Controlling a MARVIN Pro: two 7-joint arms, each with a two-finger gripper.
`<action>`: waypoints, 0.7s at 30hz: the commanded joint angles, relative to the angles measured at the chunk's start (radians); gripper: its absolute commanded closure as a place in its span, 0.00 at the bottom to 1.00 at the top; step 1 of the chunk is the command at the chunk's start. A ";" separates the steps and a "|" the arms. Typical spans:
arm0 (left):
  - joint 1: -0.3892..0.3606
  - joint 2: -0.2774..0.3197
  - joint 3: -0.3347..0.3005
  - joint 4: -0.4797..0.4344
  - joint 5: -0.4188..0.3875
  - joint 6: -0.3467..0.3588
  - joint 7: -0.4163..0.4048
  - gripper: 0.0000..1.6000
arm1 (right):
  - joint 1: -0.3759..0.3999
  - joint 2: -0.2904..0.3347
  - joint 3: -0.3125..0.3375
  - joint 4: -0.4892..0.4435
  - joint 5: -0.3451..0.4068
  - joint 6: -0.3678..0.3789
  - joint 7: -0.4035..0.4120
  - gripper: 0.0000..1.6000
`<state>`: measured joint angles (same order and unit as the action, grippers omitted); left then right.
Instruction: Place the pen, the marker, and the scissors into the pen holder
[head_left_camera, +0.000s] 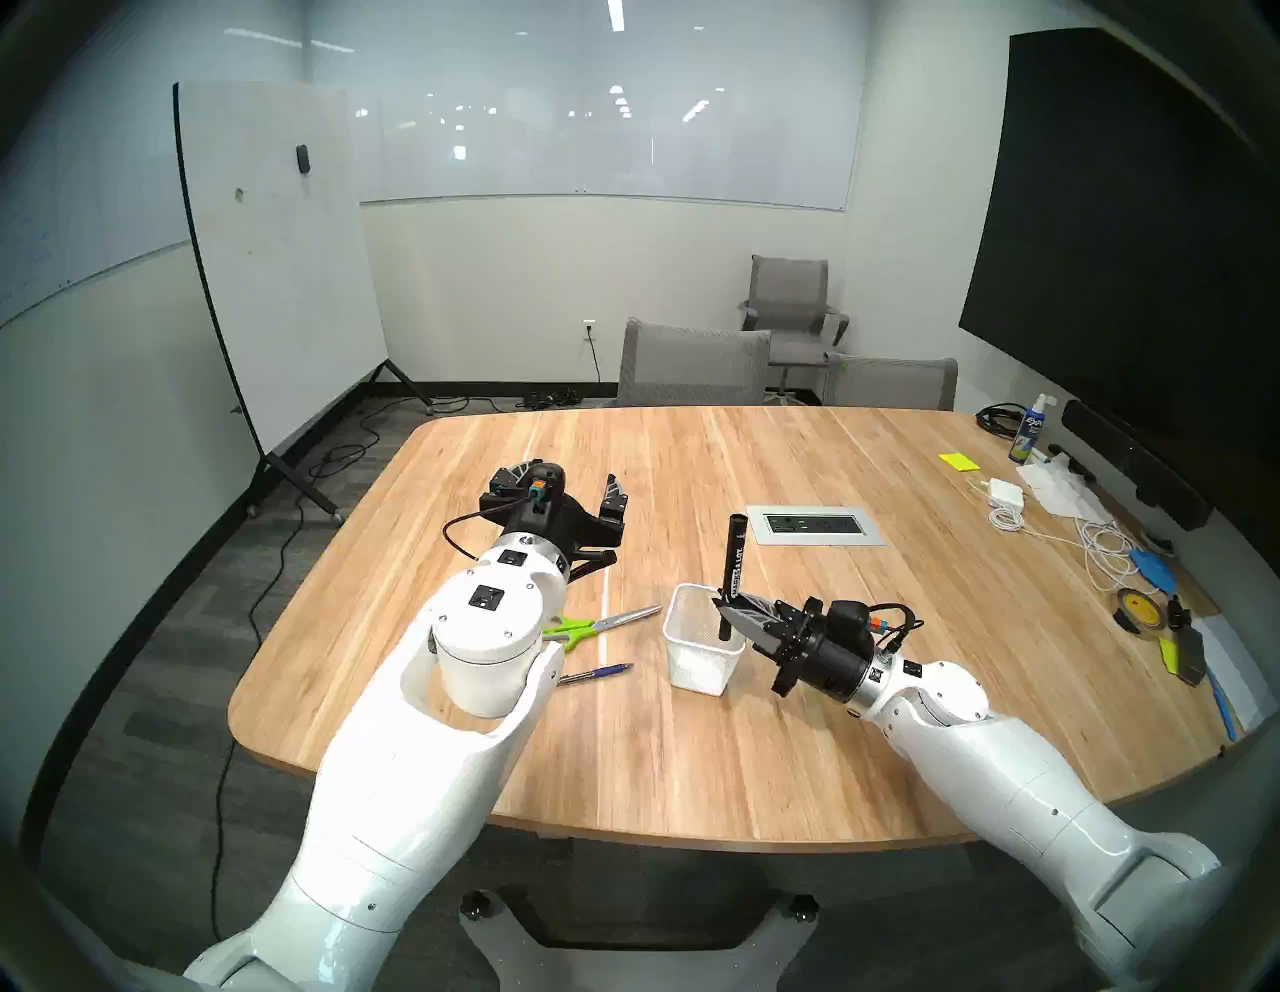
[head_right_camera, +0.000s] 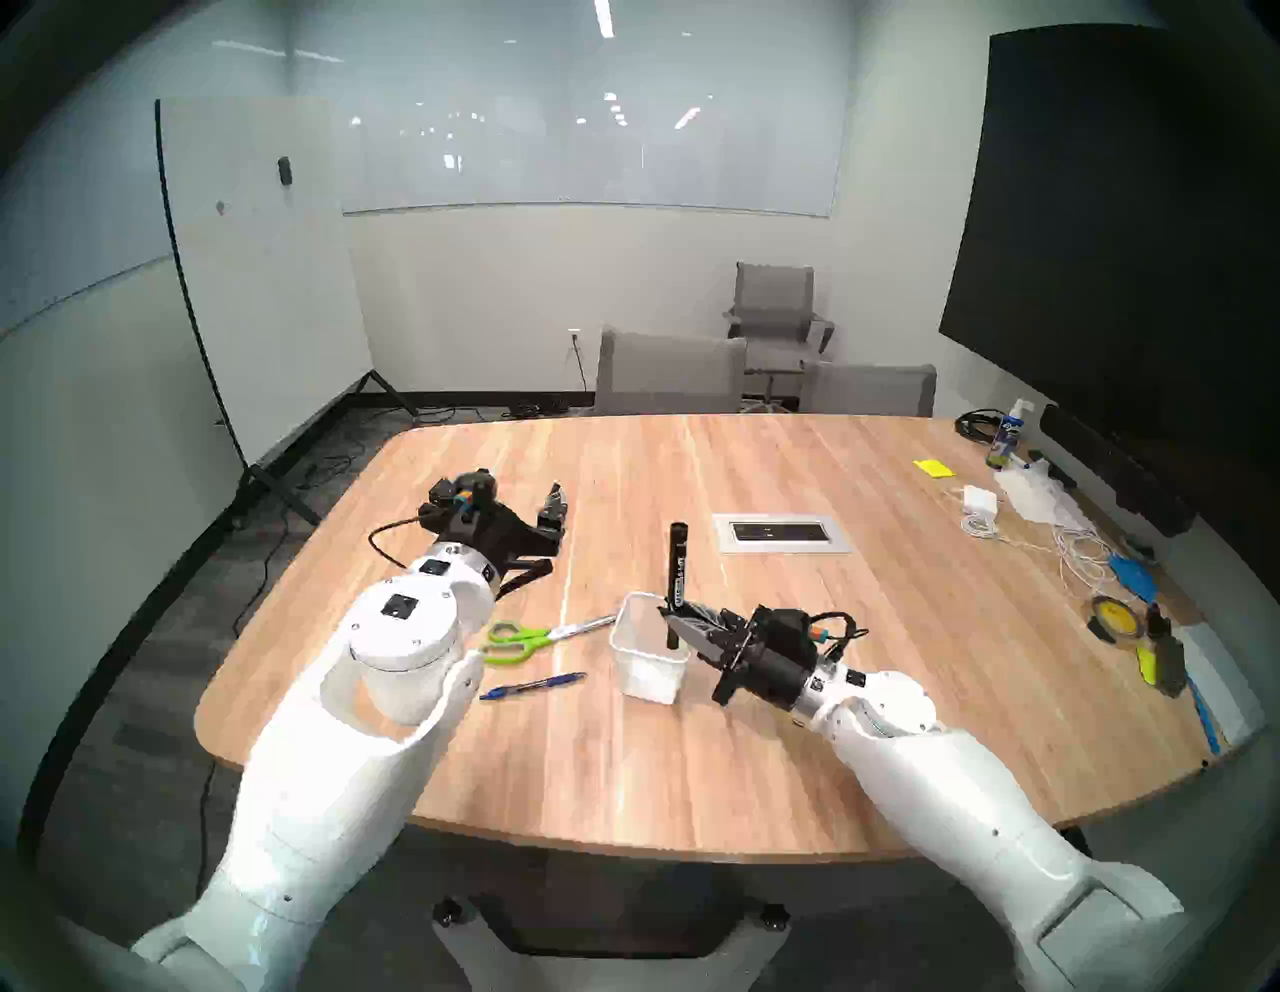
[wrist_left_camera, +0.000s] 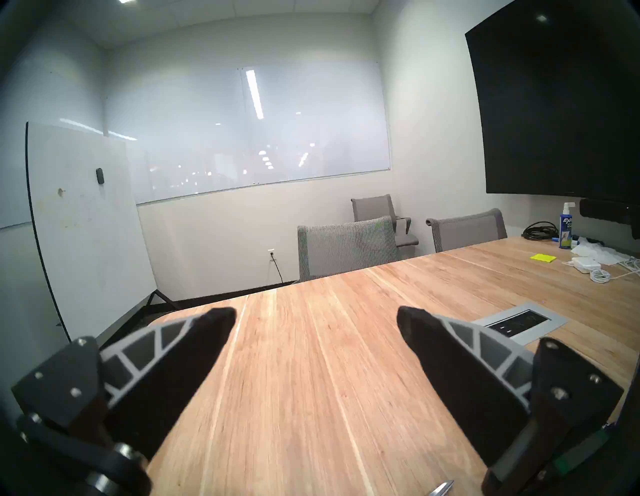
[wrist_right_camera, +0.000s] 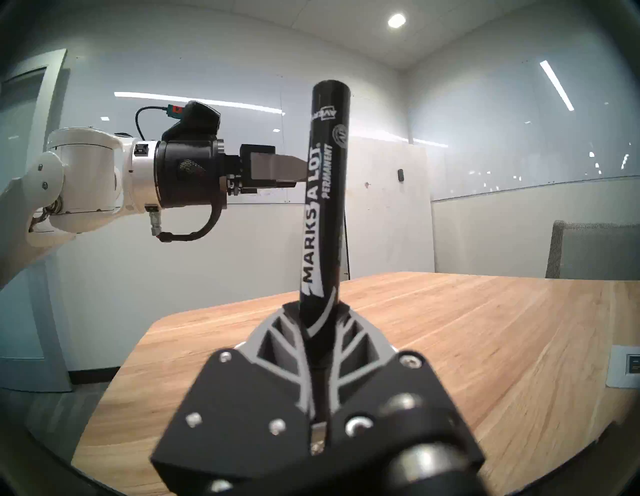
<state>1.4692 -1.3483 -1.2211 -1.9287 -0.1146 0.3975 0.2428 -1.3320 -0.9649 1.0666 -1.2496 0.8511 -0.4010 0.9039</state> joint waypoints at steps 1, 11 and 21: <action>-0.010 -0.003 -0.003 -0.019 0.001 -0.008 0.001 0.00 | 0.011 0.001 0.002 -0.008 -0.009 -0.001 -0.008 1.00; -0.010 -0.003 -0.003 -0.019 0.001 -0.008 0.001 0.00 | 0.013 0.000 0.001 -0.013 -0.019 -0.002 -0.016 0.00; -0.010 -0.003 -0.003 -0.019 0.001 -0.007 0.001 0.00 | 0.016 0.005 0.009 -0.028 -0.022 -0.003 -0.027 0.00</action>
<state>1.4692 -1.3485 -1.2212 -1.9286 -0.1146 0.3974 0.2428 -1.3302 -0.9612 1.0665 -1.2538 0.8252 -0.4009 0.8751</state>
